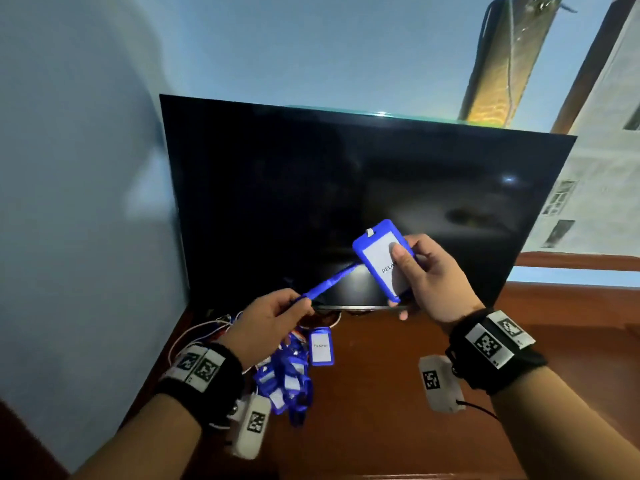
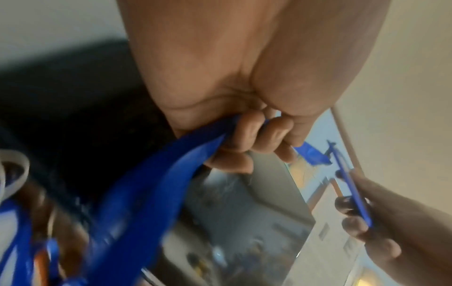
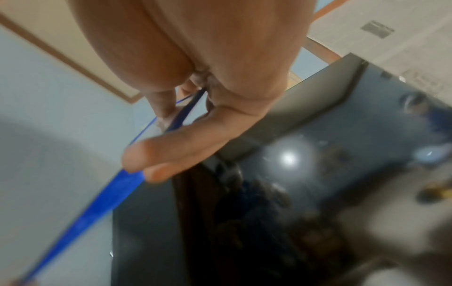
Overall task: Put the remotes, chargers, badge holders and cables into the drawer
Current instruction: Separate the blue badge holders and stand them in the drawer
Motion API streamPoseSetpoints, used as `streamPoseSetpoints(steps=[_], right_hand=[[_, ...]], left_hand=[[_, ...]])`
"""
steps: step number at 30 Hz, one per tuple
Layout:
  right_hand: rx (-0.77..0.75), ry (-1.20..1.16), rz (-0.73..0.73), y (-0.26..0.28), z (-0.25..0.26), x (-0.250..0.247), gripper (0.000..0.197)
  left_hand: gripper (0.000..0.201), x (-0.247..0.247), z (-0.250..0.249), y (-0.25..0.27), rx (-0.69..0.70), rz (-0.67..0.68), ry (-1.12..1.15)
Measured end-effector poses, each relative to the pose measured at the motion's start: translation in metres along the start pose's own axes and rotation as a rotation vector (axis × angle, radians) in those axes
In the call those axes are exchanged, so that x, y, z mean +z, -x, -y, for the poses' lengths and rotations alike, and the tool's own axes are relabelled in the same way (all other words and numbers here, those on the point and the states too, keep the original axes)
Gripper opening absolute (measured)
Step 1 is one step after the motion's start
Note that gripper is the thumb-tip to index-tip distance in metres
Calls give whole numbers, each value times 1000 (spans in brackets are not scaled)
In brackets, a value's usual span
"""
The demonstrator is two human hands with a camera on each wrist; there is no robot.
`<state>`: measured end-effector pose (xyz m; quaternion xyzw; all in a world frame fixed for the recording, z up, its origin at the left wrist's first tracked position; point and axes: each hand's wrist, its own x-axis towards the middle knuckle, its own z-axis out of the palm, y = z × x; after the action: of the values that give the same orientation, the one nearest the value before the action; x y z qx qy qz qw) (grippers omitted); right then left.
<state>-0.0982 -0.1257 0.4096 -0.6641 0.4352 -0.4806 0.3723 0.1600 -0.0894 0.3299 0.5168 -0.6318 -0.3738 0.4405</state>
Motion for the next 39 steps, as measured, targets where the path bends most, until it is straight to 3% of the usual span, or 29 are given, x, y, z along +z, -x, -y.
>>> streamPoseSetpoints(steps=[3,7,12,16,21,27,32,35,37,39], right_hand=[[93,69,57,5,-18,2,12],[193,147,167,7,-43,18,4],[149,97,212,12,-51,44,19],[69,367,162,14,-76,66,21],[-36,641,411,40,-96,95,17],[-93,397,650,73,-84,113,19],[-141,120,528,70,-63,104,17],[-173,3,360,59,-58,97,15],[-164,-84,213,51,-56,94,6],[-127,-63,69,42,-60,89,7]], left_hand=[[8,-24,3,15,73,30,-196],[9,-37,11,34,87,133,-493],[20,-37,20,62,64,256,-729],[28,-38,1,79,155,335,-706],[25,-55,-37,75,266,225,-715],[27,-77,-26,47,94,149,-633],[30,-73,18,38,-67,143,-430],[27,-55,38,52,-125,183,-282],[44,-37,47,65,-166,196,-271],[48,-21,49,79,-169,234,-285]])
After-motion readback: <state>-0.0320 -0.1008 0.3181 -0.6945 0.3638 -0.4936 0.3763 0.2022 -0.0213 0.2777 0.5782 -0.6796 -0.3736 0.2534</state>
